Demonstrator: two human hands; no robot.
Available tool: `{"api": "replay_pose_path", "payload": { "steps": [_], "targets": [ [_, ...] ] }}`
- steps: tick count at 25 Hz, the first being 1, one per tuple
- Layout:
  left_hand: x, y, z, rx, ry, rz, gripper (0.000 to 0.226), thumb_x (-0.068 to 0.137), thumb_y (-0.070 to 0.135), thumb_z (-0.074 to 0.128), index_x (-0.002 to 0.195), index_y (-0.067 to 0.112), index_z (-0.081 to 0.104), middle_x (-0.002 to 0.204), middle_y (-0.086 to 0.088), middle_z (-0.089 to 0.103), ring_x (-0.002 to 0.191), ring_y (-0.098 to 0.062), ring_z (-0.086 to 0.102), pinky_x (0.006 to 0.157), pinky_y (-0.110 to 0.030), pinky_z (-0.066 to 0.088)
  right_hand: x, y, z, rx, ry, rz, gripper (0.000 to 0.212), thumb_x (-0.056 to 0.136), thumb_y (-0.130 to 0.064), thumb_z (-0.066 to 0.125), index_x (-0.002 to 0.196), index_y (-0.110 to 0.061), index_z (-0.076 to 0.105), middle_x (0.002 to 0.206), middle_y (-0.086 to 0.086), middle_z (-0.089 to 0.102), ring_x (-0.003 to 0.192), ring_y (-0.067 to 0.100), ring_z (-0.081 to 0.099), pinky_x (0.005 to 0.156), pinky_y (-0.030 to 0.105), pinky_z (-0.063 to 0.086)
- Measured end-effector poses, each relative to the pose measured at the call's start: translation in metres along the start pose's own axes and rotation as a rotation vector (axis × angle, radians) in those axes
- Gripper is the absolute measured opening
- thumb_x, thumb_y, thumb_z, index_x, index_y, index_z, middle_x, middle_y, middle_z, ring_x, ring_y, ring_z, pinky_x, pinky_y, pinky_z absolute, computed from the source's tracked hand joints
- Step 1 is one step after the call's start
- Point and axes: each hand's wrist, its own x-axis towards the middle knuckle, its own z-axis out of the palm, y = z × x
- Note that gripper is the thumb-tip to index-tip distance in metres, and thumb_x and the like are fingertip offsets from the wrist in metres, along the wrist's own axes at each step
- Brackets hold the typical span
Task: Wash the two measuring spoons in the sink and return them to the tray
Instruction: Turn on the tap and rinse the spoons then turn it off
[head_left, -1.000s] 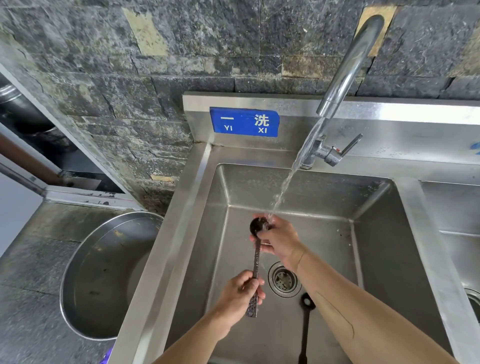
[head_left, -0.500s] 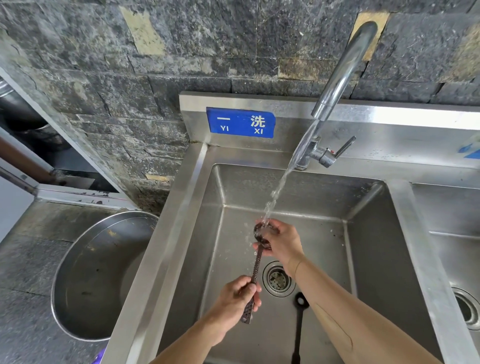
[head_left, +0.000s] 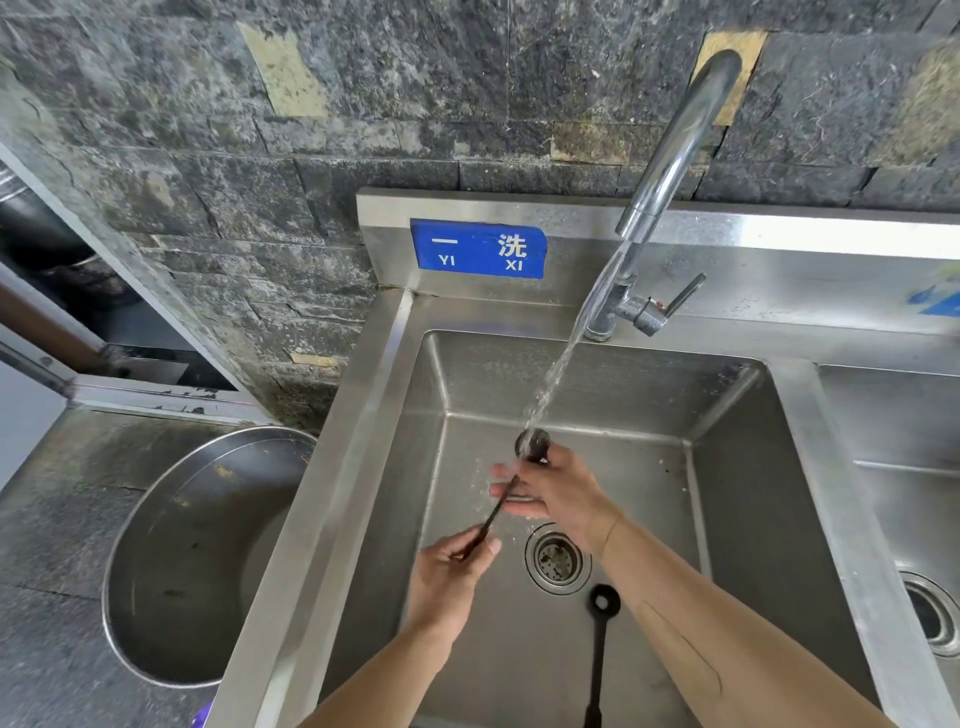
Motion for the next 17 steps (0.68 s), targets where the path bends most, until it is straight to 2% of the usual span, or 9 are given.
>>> {"api": "replay_pose_path", "payload": {
  "steps": [3, 5, 8, 11, 13, 15, 17],
  "targets": [
    [0.009, 0.006, -0.009, -0.207, -0.061, -0.205, 0.017, 0.083, 0.021, 0.073, 0.100, 0.021, 0.075, 0.074, 0.006, 0.066, 0.062, -0.011, 0.055, 0.066, -0.028, 0.051, 0.006, -0.015, -0.006, 0.111, -0.034, -0.031, 0.023, 0.094, -0.005, 0.059, 0.117, -0.010, 0.060, 0.111, 0.006, 0.076, 0.096, 0.023, 0.075, 0.079, 0.037, 0.061],
    [0.014, 0.010, -0.016, -0.318, -0.088, -0.261, 0.019, 0.082, 0.014, 0.073, 0.101, 0.014, 0.074, 0.080, 0.000, 0.069, 0.066, -0.014, 0.057, 0.069, -0.030, 0.051, 0.011, -0.024, -0.010, 0.172, -0.041, -0.053, 0.027, 0.094, -0.002, 0.058, 0.119, -0.011, 0.060, 0.114, 0.005, 0.075, 0.099, 0.023, 0.074, 0.081, 0.037, 0.060],
    [0.023, 0.024, -0.014, -0.385, -0.115, -0.233, 0.015, 0.083, 0.005, 0.070, 0.097, 0.011, 0.074, 0.082, -0.003, 0.071, 0.065, -0.012, 0.062, 0.069, -0.028, 0.051, 0.014, -0.033, -0.015, 0.236, 0.005, -0.095, 0.027, 0.092, -0.001, 0.060, 0.119, -0.006, 0.062, 0.112, 0.005, 0.076, 0.100, 0.022, 0.073, 0.077, 0.031, 0.059],
    [0.028, 0.042, 0.006, -0.424, -0.203, -0.179, 0.015, 0.087, 0.001, 0.065, 0.092, 0.012, 0.074, 0.084, -0.005, 0.073, 0.065, -0.010, 0.066, 0.073, -0.028, 0.054, 0.012, -0.044, -0.030, 0.317, 0.096, -0.150, 0.019, 0.092, -0.001, 0.060, 0.109, -0.008, 0.066, 0.100, 0.007, 0.078, 0.093, 0.020, 0.075, 0.080, 0.032, 0.059],
    [0.032, 0.056, 0.021, -0.487, -0.242, -0.171, 0.018, 0.089, -0.002, 0.060, 0.096, 0.009, 0.073, 0.087, -0.008, 0.074, 0.073, -0.013, 0.068, 0.080, -0.030, 0.056, 0.009, -0.055, -0.041, 0.326, 0.135, -0.190, 0.016, 0.093, -0.001, 0.059, 0.104, -0.010, 0.066, 0.093, 0.004, 0.078, 0.086, 0.017, 0.075, 0.082, 0.033, 0.058],
    [0.036, 0.070, 0.034, -0.610, -0.281, -0.187, 0.023, 0.091, -0.009, 0.054, 0.103, 0.003, 0.069, 0.094, -0.013, 0.073, 0.085, -0.019, 0.069, 0.092, -0.035, 0.054, 0.007, -0.068, -0.051, 0.319, 0.173, -0.221, 0.016, 0.095, -0.002, 0.057, 0.106, -0.010, 0.064, 0.096, 0.005, 0.076, 0.085, 0.016, 0.074, 0.082, 0.033, 0.057],
    [0.039, 0.082, 0.040, -0.747, -0.316, -0.209, 0.033, 0.091, -0.017, 0.044, 0.113, -0.004, 0.064, 0.104, -0.020, 0.070, 0.095, -0.026, 0.068, 0.095, -0.037, 0.052, 0.004, -0.079, -0.059, 0.305, 0.205, -0.240, 0.017, 0.096, -0.003, 0.056, 0.110, -0.011, 0.063, 0.100, 0.006, 0.076, 0.087, 0.016, 0.074, 0.080, 0.032, 0.057]
  ]
}}
